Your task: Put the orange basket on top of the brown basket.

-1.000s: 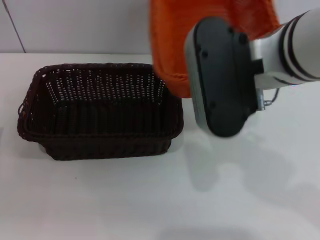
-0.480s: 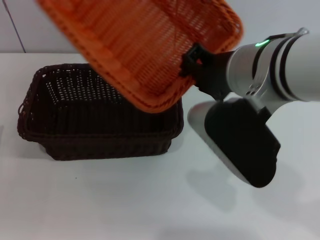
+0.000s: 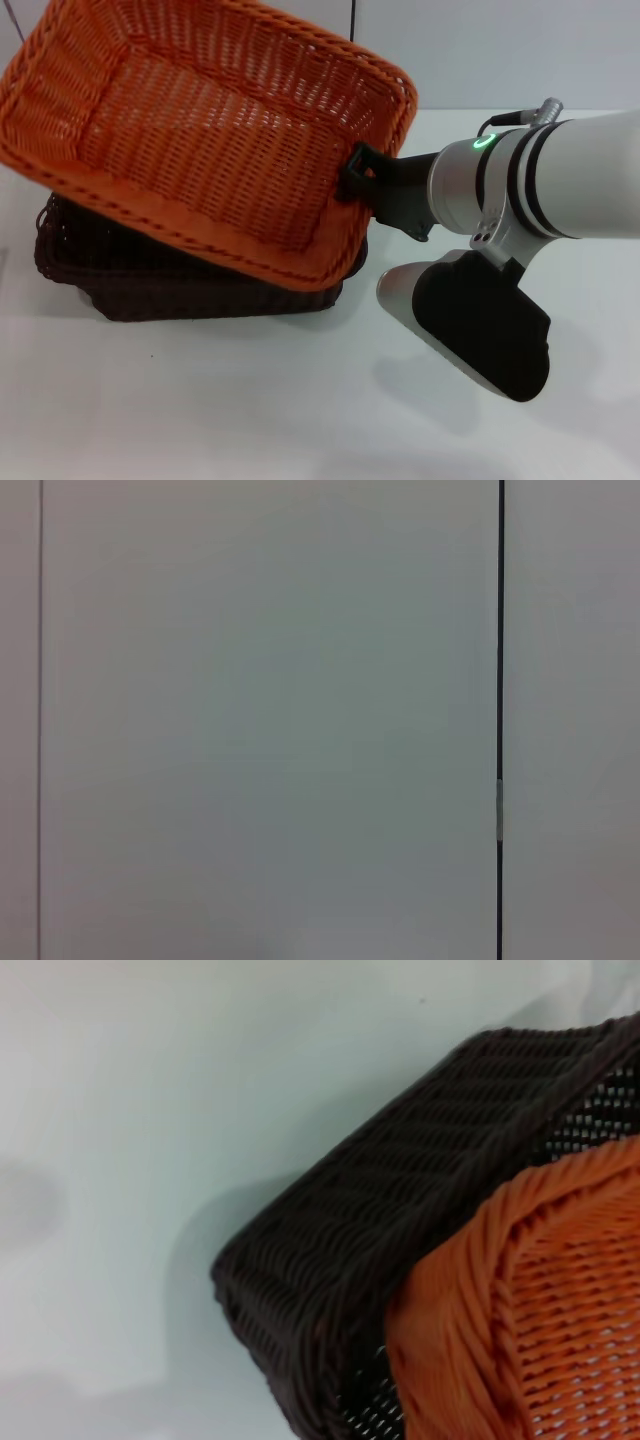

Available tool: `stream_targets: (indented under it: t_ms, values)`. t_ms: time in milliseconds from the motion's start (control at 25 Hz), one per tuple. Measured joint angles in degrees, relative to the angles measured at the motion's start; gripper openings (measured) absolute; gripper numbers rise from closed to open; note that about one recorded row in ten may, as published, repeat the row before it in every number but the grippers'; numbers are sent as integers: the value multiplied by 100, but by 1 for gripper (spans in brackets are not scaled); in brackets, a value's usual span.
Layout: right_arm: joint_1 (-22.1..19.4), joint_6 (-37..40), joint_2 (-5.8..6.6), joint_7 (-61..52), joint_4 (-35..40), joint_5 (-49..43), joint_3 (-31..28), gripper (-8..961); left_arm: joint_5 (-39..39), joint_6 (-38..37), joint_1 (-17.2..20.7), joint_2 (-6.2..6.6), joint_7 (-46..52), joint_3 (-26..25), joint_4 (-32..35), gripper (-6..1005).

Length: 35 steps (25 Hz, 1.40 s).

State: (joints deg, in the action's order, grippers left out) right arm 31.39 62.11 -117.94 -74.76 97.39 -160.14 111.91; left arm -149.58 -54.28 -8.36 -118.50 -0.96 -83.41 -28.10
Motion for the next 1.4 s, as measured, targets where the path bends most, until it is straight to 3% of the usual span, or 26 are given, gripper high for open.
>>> stream_targets:
  t_ms: [280, 480, 680, 760, 960, 1120, 1280, 1400]
  values:
    - [178, -267, 57, -392, -354, 53, 37, 161, -1, 41, -27, 3, 0, 3, -2, 802]
    - [188, -329, 149, -737, -381, 60, 237, 184, -1, 44, -39, 3, 0, 6, -2, 802]
    - [106, -327, 157, -863, -283, 59, 265, 208, -1, 57, -77, 9, 0, 0, -1, 802]
    - [-18, -369, 154, -914, -139, 43, 230, 280, -1, 134, -142, 16, -17, 0, 18, 802]
    - [-597, -340, 60, -1054, 554, 22, 119, 467, -1, 195, -212, 30, -35, -6, 76, 802]
    - [-1308, -559, -103, -1315, 1085, -118, -1, 644, -1, 195, -212, 30, -35, -6, 76, 802]
    - [-1995, -1327, -159, -2339, 1371, -503, 20, 672, -18, 209, -426, 48, -54, -160, 400, 802]
    - [-2384, -2643, -177, -3947, 1148, -692, -335, 672, -10, 143, -462, 43, -54, -263, 461, 802]
